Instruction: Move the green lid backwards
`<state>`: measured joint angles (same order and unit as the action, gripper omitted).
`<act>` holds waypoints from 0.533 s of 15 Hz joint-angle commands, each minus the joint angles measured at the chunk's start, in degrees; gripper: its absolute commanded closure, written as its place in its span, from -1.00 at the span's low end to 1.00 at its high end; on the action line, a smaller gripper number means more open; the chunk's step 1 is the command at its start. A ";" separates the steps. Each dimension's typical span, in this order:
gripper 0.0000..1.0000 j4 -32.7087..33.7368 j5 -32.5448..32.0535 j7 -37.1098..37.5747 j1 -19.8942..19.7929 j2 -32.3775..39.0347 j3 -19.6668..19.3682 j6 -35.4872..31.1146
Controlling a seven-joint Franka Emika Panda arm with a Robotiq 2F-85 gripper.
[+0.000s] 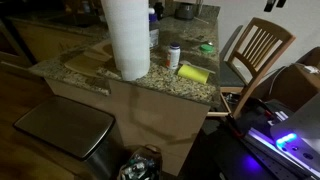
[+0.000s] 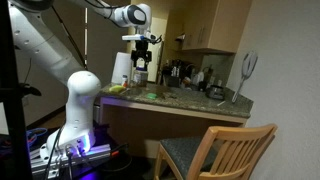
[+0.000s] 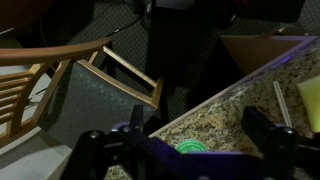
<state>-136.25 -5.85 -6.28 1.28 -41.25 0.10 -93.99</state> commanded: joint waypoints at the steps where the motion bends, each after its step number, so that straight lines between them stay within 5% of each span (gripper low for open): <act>1: -1.00 0.18 -0.13 0.17 0.33 0.07 -0.22 0.19; 8: -1.00 -1.04 7.15 17.94 -2.66 -0.60 0.98 -8.41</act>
<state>-136.26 -1.05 6.47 1.00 -41.26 0.10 -98.06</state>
